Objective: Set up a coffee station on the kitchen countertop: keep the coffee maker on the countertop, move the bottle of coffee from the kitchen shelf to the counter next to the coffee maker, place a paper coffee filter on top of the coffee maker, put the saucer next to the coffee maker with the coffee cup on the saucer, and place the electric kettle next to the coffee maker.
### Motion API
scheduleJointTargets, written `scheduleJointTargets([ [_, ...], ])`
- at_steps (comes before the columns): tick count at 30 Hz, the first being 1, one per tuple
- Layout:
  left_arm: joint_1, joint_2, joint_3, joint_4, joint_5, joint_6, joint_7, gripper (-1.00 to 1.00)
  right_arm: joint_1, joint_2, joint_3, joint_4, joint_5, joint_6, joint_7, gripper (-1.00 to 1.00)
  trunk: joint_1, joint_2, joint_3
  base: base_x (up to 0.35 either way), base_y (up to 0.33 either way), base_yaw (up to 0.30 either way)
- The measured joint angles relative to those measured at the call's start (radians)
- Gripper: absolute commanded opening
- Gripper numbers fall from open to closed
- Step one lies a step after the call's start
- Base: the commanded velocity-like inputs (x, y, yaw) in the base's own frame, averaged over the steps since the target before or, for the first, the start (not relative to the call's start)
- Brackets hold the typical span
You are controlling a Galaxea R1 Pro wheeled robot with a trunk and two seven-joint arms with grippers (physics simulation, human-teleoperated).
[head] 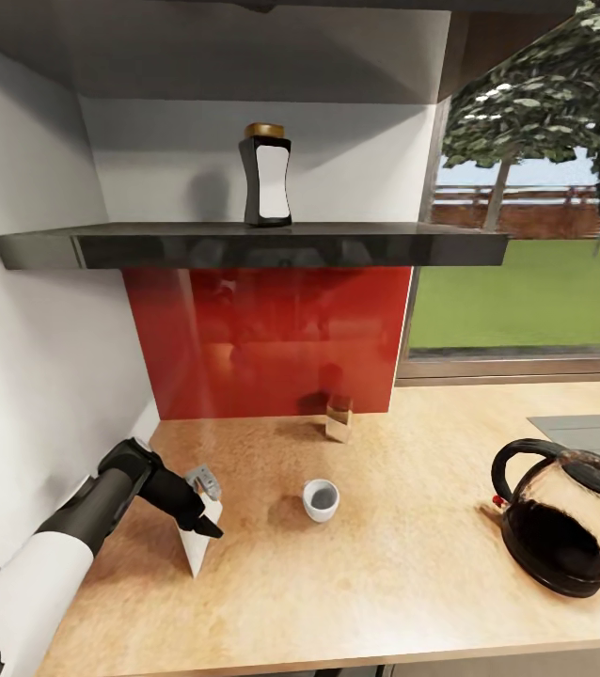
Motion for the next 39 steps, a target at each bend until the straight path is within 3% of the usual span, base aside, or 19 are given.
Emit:
scheduleJointTargets([
  [19, 0.009, -0.003, 0.0, 0.0, 0.002, -0.001, 0.0, 1.0, 0.0, -0.001, -0.001, 0.001, 0.0, 0.0, 0.0, 1.0, 0.0, 0.0, 0.0, 0.0, 0.0, 0.0],
  [20, 0.009, -0.002, 0.0, 0.0, 0.002, -0.001, 0.0, -1.0, 0.0, -0.001, -0.001, 0.001, 0.0, 0.0, 0.0, 1.0, 0.0, 0.0, 0.0, 0.0, 0.0, 0.0],
  [39, 0.009, -0.002, 0.0, 0.0, 0.003, 0.004, 0.002, -1.0, 0.0, -0.001, -0.001, 0.001, 0.0, 0.0, 0.0, 1.0, 0.0, 0.0, 0.0, 0.0, 0.0, 0.0],
])
